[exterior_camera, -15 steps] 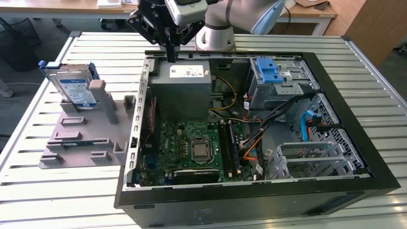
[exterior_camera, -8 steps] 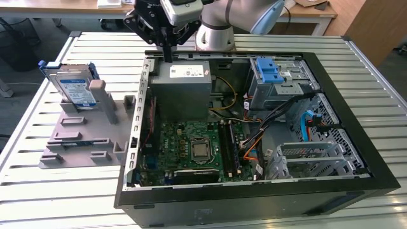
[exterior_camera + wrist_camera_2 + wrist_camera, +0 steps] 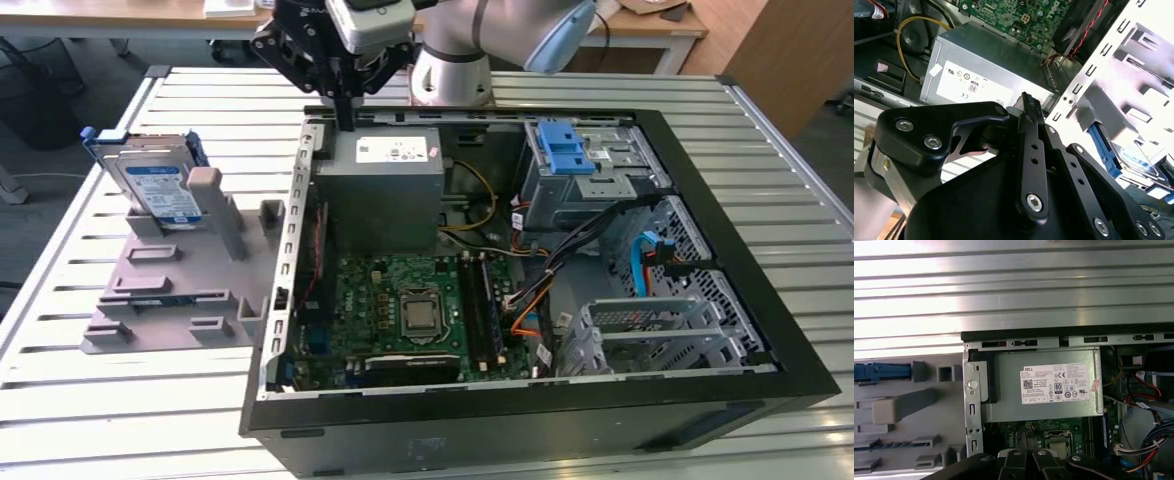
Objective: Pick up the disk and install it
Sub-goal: 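Reach for the disk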
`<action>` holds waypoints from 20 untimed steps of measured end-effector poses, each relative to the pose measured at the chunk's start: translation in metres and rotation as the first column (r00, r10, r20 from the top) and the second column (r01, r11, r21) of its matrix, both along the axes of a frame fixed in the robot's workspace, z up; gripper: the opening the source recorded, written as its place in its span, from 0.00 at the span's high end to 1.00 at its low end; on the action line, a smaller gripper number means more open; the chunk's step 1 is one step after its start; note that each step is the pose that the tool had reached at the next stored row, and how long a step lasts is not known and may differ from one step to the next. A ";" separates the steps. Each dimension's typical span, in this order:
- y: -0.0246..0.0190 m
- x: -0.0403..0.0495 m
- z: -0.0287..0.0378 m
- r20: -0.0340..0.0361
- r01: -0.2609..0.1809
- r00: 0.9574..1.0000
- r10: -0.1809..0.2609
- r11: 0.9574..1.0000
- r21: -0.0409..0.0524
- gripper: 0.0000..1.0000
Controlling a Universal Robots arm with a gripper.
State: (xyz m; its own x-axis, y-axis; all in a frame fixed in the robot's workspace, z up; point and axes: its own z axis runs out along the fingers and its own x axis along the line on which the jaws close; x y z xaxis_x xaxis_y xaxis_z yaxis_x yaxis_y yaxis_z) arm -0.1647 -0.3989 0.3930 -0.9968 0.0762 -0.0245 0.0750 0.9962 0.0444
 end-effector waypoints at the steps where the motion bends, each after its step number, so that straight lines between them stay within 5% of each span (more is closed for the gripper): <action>1: 0.0000 -0.0009 0.0000 0.000 0.000 1.000 0.000 1.000 0.000 0.89; 20: 0.0001 -0.0180 0.0000 0.000 0.000 1.000 0.000 1.000 0.000 0.89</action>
